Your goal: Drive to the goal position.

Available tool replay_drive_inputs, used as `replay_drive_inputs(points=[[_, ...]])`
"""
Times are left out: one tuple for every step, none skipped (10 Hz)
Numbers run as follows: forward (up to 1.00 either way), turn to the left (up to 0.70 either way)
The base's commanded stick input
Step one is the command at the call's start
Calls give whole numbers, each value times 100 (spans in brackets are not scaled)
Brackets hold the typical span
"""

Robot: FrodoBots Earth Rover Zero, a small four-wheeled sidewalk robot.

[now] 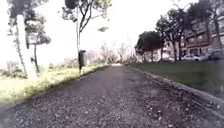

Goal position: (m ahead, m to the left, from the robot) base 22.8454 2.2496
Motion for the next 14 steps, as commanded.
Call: replay_drive_inputs(points=[[70, 0], [70, 0], [70, 0], [70, 0], [70, 0], [70, 0], [70, 0], [70, 0], [70, 0], [70, 0], [70, 0], [70, 0], [70, 0], [70, 0]])
